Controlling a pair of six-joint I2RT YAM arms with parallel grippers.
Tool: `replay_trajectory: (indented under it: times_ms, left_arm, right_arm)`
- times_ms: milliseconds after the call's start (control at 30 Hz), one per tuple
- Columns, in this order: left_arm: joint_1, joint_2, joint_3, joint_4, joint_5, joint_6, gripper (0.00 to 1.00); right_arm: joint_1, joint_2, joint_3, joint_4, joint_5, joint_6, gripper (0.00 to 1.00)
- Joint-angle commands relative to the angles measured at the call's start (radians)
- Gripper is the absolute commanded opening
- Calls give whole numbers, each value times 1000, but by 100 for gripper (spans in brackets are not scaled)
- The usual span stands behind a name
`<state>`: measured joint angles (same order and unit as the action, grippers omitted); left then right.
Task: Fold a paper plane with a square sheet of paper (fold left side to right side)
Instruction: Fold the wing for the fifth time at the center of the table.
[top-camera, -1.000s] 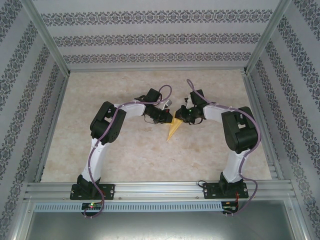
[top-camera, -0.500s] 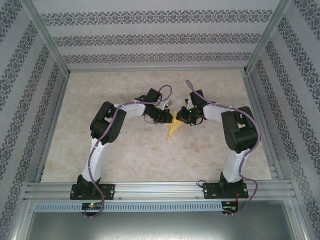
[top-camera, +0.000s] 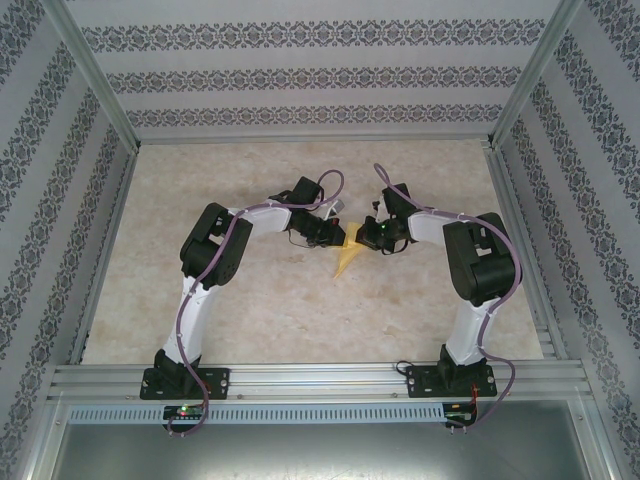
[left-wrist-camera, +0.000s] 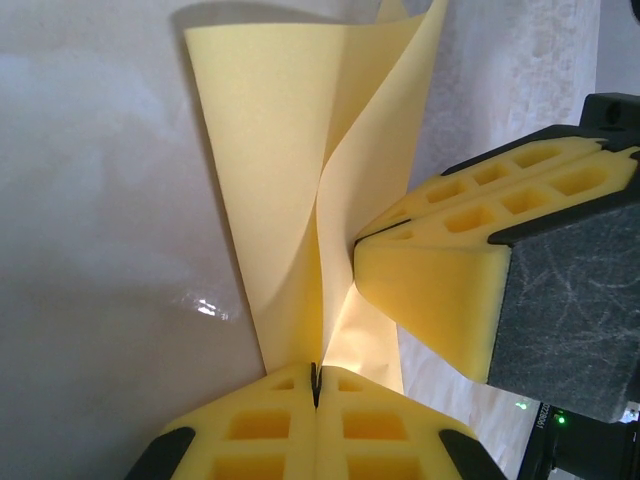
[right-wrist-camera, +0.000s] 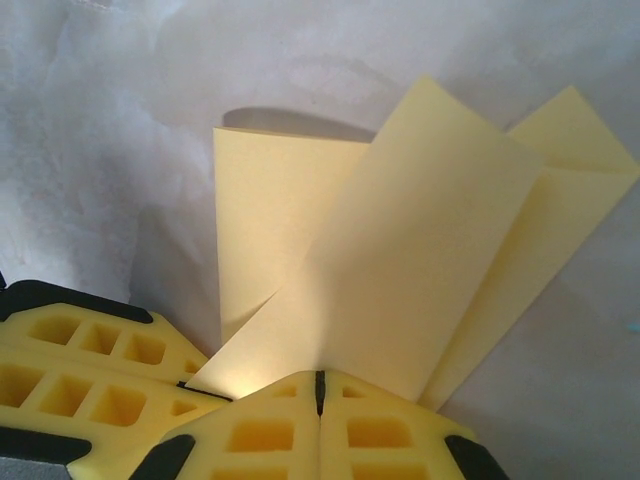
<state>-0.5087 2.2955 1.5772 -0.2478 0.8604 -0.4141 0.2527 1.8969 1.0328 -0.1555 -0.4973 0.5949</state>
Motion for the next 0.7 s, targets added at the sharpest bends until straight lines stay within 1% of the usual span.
replay_trajectory:
  times_ms: [0, 133, 300, 367, 433, 500, 600, 667]
  left_arm:
    - [-4, 33, 6, -32, -27, 20, 1]
    - [-4, -19, -4, -23, -32, 12, 11]
    - [11, -135, -50, -5, -74, -14, 29]
    - [20, -187, -81, 1, -90, -22, 33]
    - [22, -236, -118, 8, -96, -29, 33]
    - [22, -280, -163, 36, -67, -51, 29]
    - [10, -330, -225, 91, 15, -108, 23]
    - [-7, -343, -237, 89, 78, -131, 21]
  right_arm:
    - [-14, 34, -52, -41, 55, -9, 3]
    - [-16, 40, -61, -40, 56, -10, 3]
    - [-17, 43, -62, -40, 57, -12, 2]
    - [-17, 45, -60, -39, 56, -12, 2]
    - [-17, 47, -58, -41, 54, -12, 2]
    - [-17, 47, -58, -38, 53, -14, 2]
    - [-17, 45, -58, -35, 51, -15, 2]
    - [-15, 45, -56, -39, 51, -16, 3]
